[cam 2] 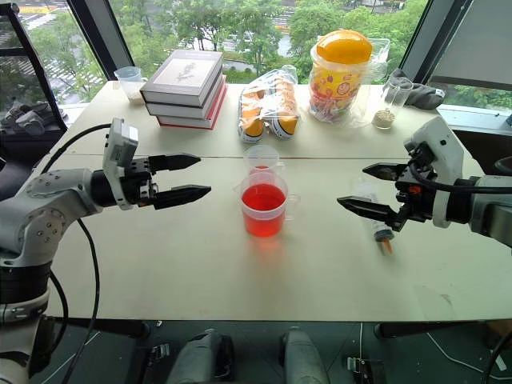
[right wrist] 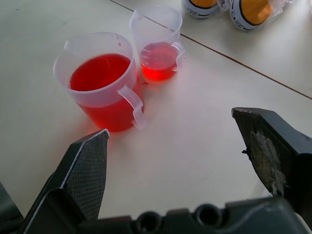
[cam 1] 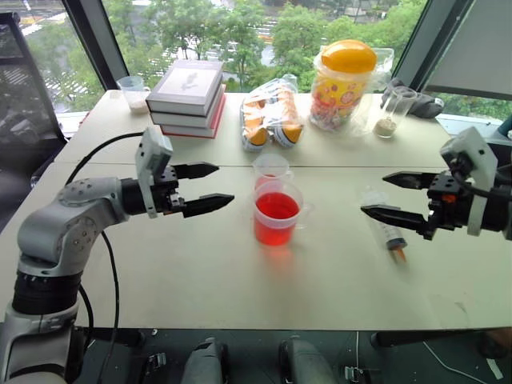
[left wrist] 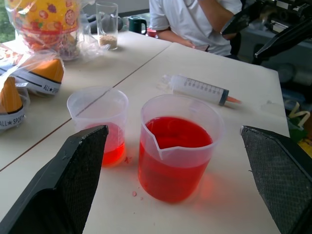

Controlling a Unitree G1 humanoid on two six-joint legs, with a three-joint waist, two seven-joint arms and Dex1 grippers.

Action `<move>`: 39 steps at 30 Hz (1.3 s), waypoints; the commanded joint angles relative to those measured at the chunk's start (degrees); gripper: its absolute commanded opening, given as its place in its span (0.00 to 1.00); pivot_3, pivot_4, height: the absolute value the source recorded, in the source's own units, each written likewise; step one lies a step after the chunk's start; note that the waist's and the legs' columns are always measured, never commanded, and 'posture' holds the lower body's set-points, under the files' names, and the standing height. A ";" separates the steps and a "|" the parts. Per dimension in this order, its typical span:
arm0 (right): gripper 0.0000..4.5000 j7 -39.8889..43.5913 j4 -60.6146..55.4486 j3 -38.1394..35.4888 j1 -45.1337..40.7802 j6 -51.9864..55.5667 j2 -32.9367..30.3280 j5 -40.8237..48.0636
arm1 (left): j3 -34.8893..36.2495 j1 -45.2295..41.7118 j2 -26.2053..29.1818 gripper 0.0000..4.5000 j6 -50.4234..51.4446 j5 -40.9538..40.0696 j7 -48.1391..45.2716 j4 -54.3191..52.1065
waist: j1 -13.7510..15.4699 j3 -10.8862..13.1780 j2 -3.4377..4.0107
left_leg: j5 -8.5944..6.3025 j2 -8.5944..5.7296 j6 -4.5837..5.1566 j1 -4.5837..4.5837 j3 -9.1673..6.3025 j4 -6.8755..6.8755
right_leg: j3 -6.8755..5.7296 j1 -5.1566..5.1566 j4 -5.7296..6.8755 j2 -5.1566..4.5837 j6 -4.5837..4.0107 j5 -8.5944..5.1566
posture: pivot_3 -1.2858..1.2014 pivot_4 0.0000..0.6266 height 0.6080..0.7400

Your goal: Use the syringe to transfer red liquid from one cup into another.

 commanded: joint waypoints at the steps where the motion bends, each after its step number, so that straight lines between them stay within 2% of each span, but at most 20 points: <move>1: 0.99 -0.01 -1.61 -3.05 0.31 0.02 -1.45 0.84 | -0.04 -1.91 -0.27 1.00 -1.08 -0.55 -0.73 0.00 | 0.01 0.00 0.00 | 0.00 0.00 0.00 0.00 0.00 0.00 | 0.00 0.00 0.00 0.00 0.00 0.00 | 0.52 0.24 1.00; 31: 0.99 -0.54 -1.21 -3.85 2.74 -1.45 -1.86 -0.88 | -1.05 -3.62 -0.64 1.00 -1.38 -0.06 -1.19 0.56 | 0.00 0.00 0.00 | 0.00 0.00 0.00 0.00 0.00 0.00 | 0.00 0.01 0.00 0.00 0.00 0.00 | 0.52 0.24 1.00; 36: 0.99 -1.56 0.63 -2.47 1.97 -2.37 -2.35 -3.16 | -1.42 -3.70 -0.92 1.00 -1.65 0.03 -1.20 0.65 | -0.01 0.00 -0.01 | 0.00 0.00 0.00 0.00 0.00 0.00 | 0.00 0.01 0.00 0.00 0.00 0.00 | 0.52 0.24 1.00; 39: 0.99 -3.69 4.77 1.41 -0.33 -2.12 -3.41 -6.31 | -2.01 -4.19 -1.59 1.00 -2.65 0.59 -1.17 1.10 | -0.05 0.00 0.00 | 0.00 0.00 0.00 0.01 0.01 0.02 | 0.01 0.01 0.00 0.00 0.00 0.00 | 0.52 0.24 1.00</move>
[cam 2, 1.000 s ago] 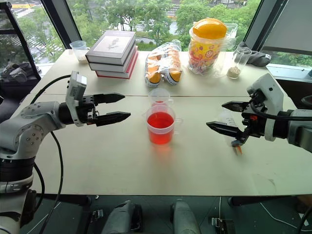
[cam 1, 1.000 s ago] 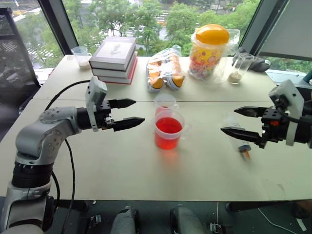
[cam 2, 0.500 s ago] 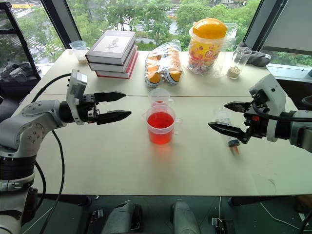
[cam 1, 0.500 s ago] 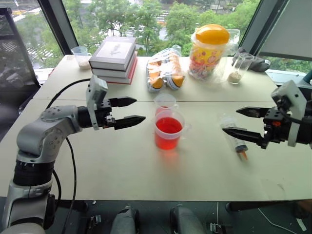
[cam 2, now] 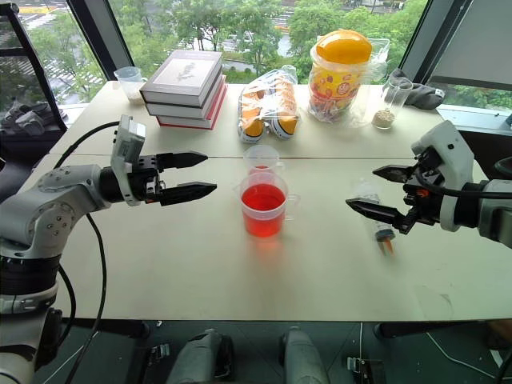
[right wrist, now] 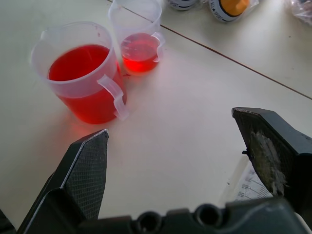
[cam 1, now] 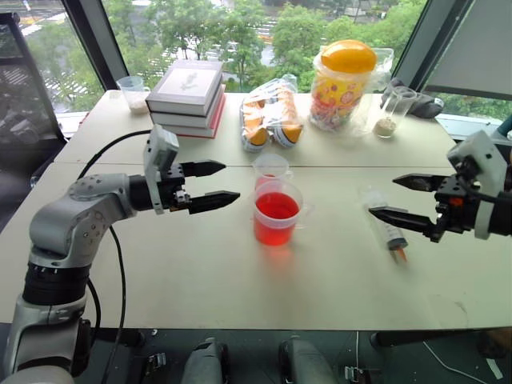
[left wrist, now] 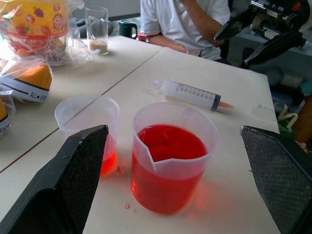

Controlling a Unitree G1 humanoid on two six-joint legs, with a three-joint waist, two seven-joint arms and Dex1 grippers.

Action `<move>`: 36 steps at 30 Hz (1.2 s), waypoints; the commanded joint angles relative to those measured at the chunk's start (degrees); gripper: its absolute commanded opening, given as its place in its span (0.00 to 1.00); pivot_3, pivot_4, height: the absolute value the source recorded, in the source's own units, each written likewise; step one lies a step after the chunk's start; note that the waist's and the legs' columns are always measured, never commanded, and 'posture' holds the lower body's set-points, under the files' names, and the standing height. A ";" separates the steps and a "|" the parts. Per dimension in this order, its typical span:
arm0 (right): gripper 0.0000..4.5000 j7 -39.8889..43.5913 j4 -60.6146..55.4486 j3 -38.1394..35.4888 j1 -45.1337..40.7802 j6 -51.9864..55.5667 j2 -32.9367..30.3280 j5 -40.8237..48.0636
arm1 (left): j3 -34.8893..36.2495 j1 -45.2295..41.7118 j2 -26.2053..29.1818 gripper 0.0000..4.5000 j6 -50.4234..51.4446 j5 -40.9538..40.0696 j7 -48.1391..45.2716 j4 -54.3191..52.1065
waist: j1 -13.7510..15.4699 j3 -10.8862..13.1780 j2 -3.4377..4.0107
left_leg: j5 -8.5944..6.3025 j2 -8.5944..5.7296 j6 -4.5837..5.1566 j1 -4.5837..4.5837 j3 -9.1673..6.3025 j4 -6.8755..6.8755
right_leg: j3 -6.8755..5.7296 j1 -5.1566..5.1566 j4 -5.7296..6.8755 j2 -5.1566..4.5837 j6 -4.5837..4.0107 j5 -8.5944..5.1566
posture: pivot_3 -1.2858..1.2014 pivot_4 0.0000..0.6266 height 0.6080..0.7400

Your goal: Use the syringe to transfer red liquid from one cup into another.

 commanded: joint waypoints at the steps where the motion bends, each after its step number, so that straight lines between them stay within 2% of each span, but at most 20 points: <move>1: 0.99 -2.53 4.84 3.74 -3.71 0.35 -2.26 -3.52 | -0.23 -1.71 -0.83 1.00 -2.18 0.63 -0.06 -0.47 | -0.03 0.00 0.00 | 0.00 -0.01 0.00 0.00 0.01 0.01 | 0.01 0.00 0.00 0.00 -0.01 0.00 | 0.52 0.24 1.00; 5: 0.99 -5.07 14.19 12.13 -12.24 4.86 -2.78 -6.84 | -0.69 -1.62 -1.88 1.00 -3.14 1.27 0.00 0.12 | -0.18 0.00 0.00 | 0.00 0.00 0.00 0.08 0.06 0.01 | 0.08 0.01 0.00 0.00 -0.02 0.00 | 0.52 0.24 1.00; 8: 0.99 -5.22 25.09 21.60 -21.10 6.32 -1.87 -12.44 | -1.54 -1.57 -2.64 1.00 -4.03 1.97 -0.40 0.76 | -0.29 0.00 0.00 | 0.00 0.00 0.00 0.10 0.10 -0.02 | 0.10 -0.01 0.01 0.01 -0.02 0.00 | 0.52 0.24 1.00; 14: 0.99 1.52 47.60 39.06 -37.78 4.99 4.09 -23.15 | -2.05 -1.35 -4.01 1.00 -5.37 2.72 -0.10 0.91 | -0.29 0.00 0.01 | 0.00 0.00 0.01 0.09 0.15 -0.06 | 0.15 -0.05 0.00 0.01 -0.03 0.00 | 0.52 0.24 1.00; 19: 0.99 8.37 61.07 49.40 -44.94 -0.93 9.53 -32.27 | -0.78 0.88 -3.79 1.00 -5.46 2.56 1.04 -0.89 | -0.26 0.00 0.02 | -0.02 0.00 0.03 0.07 0.17 -0.10 | 0.14 -0.09 0.02 0.03 0.01 0.02 | 0.52 0.24 1.00; 24: 0.99 11.47 71.04 52.81 -47.98 -6.51 14.19 -39.00 | 0.25 3.17 -3.37 1.00 -5.35 2.26 2.56 -3.22 | 0.00 0.00 0.02 | -0.02 0.00 0.03 0.02 0.17 -0.09 | 0.12 -0.08 0.02 0.03 0.10 0.06 | 0.52 0.24 1.00; 28: 0.99 11.42 79.20 52.15 -50.05 -8.76 18.94 -42.32 | 1.14 4.87 -3.28 1.00 -4.97 1.68 3.93 -5.09 | -0.15 0.00 0.02 | -0.02 0.00 0.03 0.02 0.19 -0.06 | 0.12 -0.07 0.03 0.01 0.10 0.07 | 0.52 0.24 1.00; 32: 0.99 12.37 83.08 51.19 -51.00 -10.20 20.90 -44.76 | 1.68 5.94 -2.89 1.00 -4.71 1.07 4.56 -6.33 | -0.22 -0.01 0.03 | -0.02 0.00 0.03 0.02 0.18 -0.06 | 0.11 -0.08 0.06 0.03 0.14 0.09 | 0.52 0.24 1.00; 35: 0.82 13.51 83.82 50.37 -51.57 -8.98 22.18 -45.41 | 1.99 5.96 -2.48 1.00 -4.68 1.12 4.45 -6.37 | -0.24 -0.01 0.03 | -0.01 0.00 0.02 0.03 0.18 -0.05 | 0.11 -0.07 0.06 0.03 0.15 0.10 | 0.52 0.24 1.00; 36: 0.70 13.77 83.68 50.07 -51.61 -8.50 22.45 -45.56 | 1.82 5.59 -2.53 1.00 -4.73 1.24 4.48 -6.10 | -0.24 -0.01 0.04 | -0.01 0.00 0.02 0.03 0.18 -0.05 | 0.11 -0.07 0.06 0.03 0.15 0.10 | 0.52 0.24 1.00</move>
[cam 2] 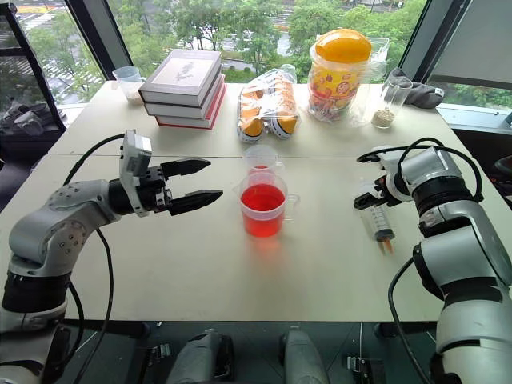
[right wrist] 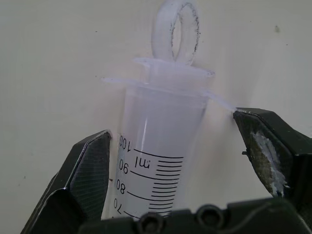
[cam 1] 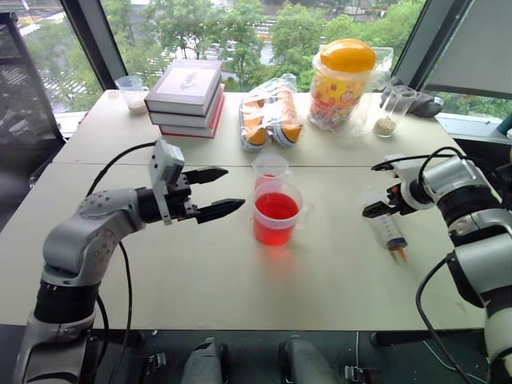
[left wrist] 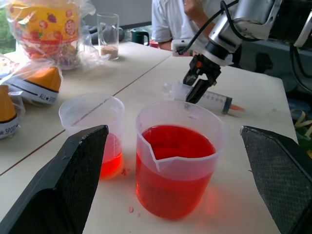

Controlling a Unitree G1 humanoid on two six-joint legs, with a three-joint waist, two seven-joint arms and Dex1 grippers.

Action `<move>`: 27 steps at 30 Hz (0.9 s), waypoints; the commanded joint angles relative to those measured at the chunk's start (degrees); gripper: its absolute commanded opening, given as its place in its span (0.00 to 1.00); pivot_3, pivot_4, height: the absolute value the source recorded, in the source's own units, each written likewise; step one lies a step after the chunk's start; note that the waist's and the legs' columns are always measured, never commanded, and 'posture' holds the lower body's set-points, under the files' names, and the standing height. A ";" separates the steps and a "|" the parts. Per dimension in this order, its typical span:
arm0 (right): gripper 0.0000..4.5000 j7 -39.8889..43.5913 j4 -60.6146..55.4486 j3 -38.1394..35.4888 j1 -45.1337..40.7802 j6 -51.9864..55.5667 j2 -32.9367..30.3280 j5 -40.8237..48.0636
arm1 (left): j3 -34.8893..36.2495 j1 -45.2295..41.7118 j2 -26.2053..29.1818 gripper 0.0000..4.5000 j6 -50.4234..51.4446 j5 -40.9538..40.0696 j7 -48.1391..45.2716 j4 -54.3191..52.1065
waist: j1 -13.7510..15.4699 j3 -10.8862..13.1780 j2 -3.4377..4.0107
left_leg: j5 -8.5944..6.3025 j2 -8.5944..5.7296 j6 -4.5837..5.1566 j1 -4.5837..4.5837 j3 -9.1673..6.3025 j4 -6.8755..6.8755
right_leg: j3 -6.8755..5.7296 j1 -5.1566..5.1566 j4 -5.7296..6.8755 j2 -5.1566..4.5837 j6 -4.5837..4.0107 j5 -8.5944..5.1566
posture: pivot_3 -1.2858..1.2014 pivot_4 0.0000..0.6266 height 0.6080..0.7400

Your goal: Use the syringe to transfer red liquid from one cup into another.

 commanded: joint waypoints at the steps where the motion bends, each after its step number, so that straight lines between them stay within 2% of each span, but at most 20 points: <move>1: 0.58 1.27 -0.32 -1.94 -1.46 1.36 0.48 -1.23 | 1.19 -1.17 0.54 1.00 -0.48 -0.89 0.22 -1.44 | 0.00 0.00 0.00 | 0.00 0.00 0.00 0.00 0.00 0.00 | 0.00 0.00 0.00 0.00 0.00 0.00 | 0.52 0.24 1.00; 3: 0.35 1.34 -1.30 -2.86 -1.31 2.97 0.66 -1.29 | 1.31 -1.50 0.57 1.00 -0.17 -1.42 0.12 -1.51 | 0.01 0.00 0.00 | 0.00 0.00 0.00 0.00 0.00 0.00 | 0.00 0.00 0.00 0.00 0.00 0.00 | 0.52 0.24 1.00; 4: 0.31 1.00 -1.73 -3.76 -1.50 4.17 0.64 -1.13 | 1.10 -1.97 0.53 1.00 -0.10 -1.48 0.04 -1.40 | 0.01 0.00 0.00 | 0.00 0.00 0.00 0.00 -0.01 0.00 | 0.00 0.01 0.00 0.00 0.00 0.00 | 0.52 0.24 1.00; 9: 0.31 -4.18 -7.10 -12.61 -3.73 9.52 -2.18 0.93 | 0.08 -5.15 0.66 1.00 -0.98 0.02 -1.02 2.03 | 0.06 0.02 0.04 | 0.00 0.00 0.00 0.00 0.00 -0.01 | 0.00 -0.01 0.01 0.00 0.01 0.01 | 0.52 0.24 1.00; 11: 0.31 -5.65 -14.39 -18.12 -3.12 10.54 -3.00 3.42 | -0.22 -6.18 0.86 1.00 -1.18 0.39 -1.70 3.40 | 0.09 0.02 0.04 | 0.00 0.00 0.00 0.00 0.01 -0.01 | 0.00 -0.01 0.00 -0.01 0.02 0.01 | 0.52 0.24 1.00; 13: 0.31 -7.33 -26.65 -26.72 -1.15 12.60 -1.91 8.39 | -0.32 -6.96 1.60 1.00 -1.82 0.72 -3.57 5.00 | 0.01 0.02 0.05 | 0.00 0.00 -0.01 0.00 0.01 -0.05 | 0.00 -0.02 0.00 -0.01 0.02 0.01 | 0.52 0.24 1.00; 15: 0.31 -12.20 -38.27 -40.50 -0.20 13.87 3.02 15.00 | -2.01 -9.71 0.85 1.00 -2.94 2.27 -4.65 8.06 | -0.08 0.03 0.06 | -0.01 0.02 -0.01 0.00 -0.01 -0.11 | -0.02 -0.07 0.02 0.03 0.07 0.04 | 0.52 0.24 1.00; 18: 0.31 -16.73 -53.14 -49.60 2.05 15.18 10.50 21.83 | -3.54 -13.95 -0.02 1.00 -4.59 4.22 -6.26 13.27 | 0.26 0.02 0.07 | 0.02 0.07 -0.06 0.00 -0.10 -0.14 | -0.14 -0.06 0.10 0.10 0.08 0.04 | 0.52 0.24 1.00; 24: 0.31 -20.43 -72.46 -52.97 9.91 10.87 23.56 34.25 | -5.06 -19.65 -0.57 1.00 -6.91 6.47 -10.56 20.74 | 0.31 0.02 0.07 | 0.02 0.01 -0.06 -0.02 -0.06 -0.08 | -0.16 0.02 0.03 -0.01 0.08 0.05 | 0.52 0.24 1.00; 27: 0.31 -21.80 -79.11 -49.84 17.17 6.97 29.15 37.29 | -6.21 -23.00 -1.57 1.00 -7.72 7.67 -12.54 24.33 | 0.41 0.01 0.06 | 0.03 0.01 -0.06 -0.06 -0.12 -0.05 | -0.20 0.03 0.03 0.00 0.09 0.05 | 0.52 0.24 1.00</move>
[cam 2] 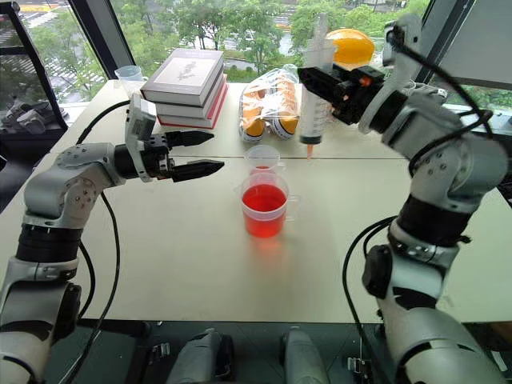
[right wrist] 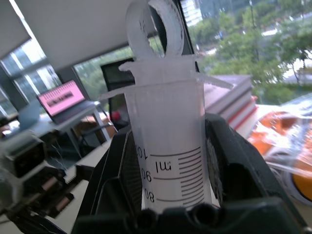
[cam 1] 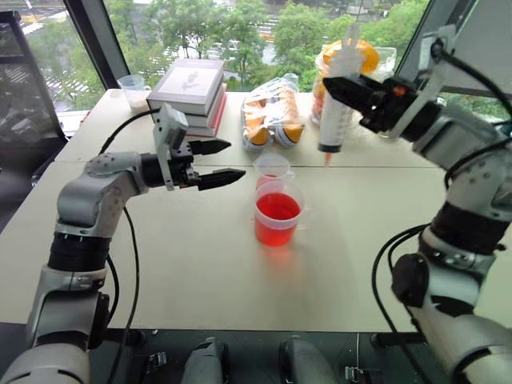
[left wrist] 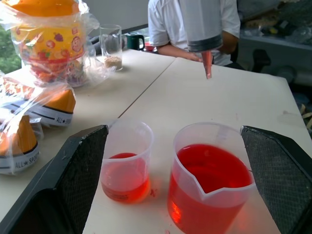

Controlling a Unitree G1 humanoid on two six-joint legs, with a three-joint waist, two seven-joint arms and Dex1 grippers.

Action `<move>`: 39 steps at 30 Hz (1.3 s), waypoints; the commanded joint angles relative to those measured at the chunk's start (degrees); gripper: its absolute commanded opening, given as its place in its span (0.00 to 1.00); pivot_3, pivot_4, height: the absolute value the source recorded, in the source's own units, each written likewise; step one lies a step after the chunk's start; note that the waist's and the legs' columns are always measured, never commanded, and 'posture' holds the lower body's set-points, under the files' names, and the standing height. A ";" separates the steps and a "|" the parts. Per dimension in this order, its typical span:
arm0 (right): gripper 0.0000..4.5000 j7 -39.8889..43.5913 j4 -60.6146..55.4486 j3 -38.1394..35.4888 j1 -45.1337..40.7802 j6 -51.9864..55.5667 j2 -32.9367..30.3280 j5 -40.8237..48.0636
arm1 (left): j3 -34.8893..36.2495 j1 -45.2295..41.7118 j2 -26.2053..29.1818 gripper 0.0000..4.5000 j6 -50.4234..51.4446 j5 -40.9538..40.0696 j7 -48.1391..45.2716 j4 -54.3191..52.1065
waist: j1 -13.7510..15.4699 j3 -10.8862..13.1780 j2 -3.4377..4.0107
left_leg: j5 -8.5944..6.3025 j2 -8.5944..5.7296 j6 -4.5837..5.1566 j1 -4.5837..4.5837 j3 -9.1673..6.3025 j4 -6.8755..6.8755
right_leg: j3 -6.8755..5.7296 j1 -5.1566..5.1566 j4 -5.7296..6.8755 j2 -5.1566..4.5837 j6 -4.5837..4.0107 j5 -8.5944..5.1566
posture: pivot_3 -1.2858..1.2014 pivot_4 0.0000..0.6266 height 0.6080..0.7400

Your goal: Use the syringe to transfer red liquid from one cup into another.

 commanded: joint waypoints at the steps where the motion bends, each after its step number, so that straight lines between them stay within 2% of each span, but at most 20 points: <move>1: 0.31 -1.19 -8.28 2.82 6.17 -5.85 3.92 4.16 | -0.56 -4.84 -0.91 1.00 -1.82 0.94 -2.62 2.41 | 0.02 0.00 0.00 | 0.00 0.00 0.00 -0.02 -0.01 0.00 | 0.00 -0.01 0.00 0.01 0.00 0.00 | 0.52 0.24 1.00; 7: 0.31 0.16 -6.03 12.16 18.54 -22.70 7.74 -0.62 | -1.36 -9.21 -3.39 1.00 -3.93 2.48 -5.18 6.95 | -0.34 0.00 0.00 | 0.00 -0.02 0.01 -0.03 -0.02 0.03 | 0.00 -0.01 0.01 0.02 0.00 0.00 | 0.52 0.24 1.00; 13: 0.31 0.47 -0.60 19.86 24.85 -36.55 8.56 -7.23 | -1.40 -13.82 -6.19 1.00 -6.24 4.96 -5.43 12.36 | -0.42 0.00 0.00 | 0.01 0.00 0.00 -0.02 -0.07 0.04 | 0.00 -0.02 0.07 0.08 0.00 0.00 | 0.52 0.24 1.00; 20: 0.31 -0.23 -0.06 23.04 27.30 -40.92 7.99 -7.97 | -1.38 -17.51 -10.25 1.00 -9.22 7.47 -5.36 17.98 | -0.30 0.00 0.00 | 0.01 -0.01 0.00 -0.02 -0.07 0.05 | 0.01 0.00 0.03 0.07 0.01 -0.01 | 0.52 0.24 1.00; 31: 0.31 -0.69 -1.15 25.38 27.67 -42.16 6.72 -7.67 | -2.52 -20.72 -17.02 1.00 -13.12 10.38 -7.55 25.76 | -0.28 0.01 -0.01 | 0.01 -0.01 0.01 -0.02 -0.08 0.06 | 0.01 0.00 0.02 0.08 0.01 -0.01 | 0.52 0.24 1.00; 34: 0.31 -0.61 -1.07 25.82 27.49 -42.37 6.23 -7.84 | -2.45 -21.37 -17.96 0.80 -13.14 10.28 -9.08 26.88 | -0.25 0.01 -0.01 | 0.01 -0.01 0.01 -0.02 -0.08 0.06 | 0.01 0.00 0.01 0.08 0.01 0.00 | 0.52 0.24 1.00; 36: 0.31 -0.65 -0.83 25.91 27.36 -42.55 6.08 -7.83 | -2.40 -21.28 -18.18 0.59 -12.47 9.84 -10.48 26.34 | -0.32 0.01 -0.01 | 0.01 -0.01 0.01 -0.02 -0.08 0.06 | 0.01 0.00 0.01 0.08 0.01 -0.01 | 0.52 0.24 1.00; 39: 0.31 -0.65 -0.54 26.01 27.20 -42.77 5.94 -7.80 | -2.30 -20.97 -18.23 0.22 -11.84 9.73 -11.78 25.35 | -0.31 0.01 -0.01 | 0.01 -0.01 0.01 -0.02 -0.09 0.06 | 0.01 0.00 0.02 0.09 0.01 -0.01 | 0.52 0.24 1.00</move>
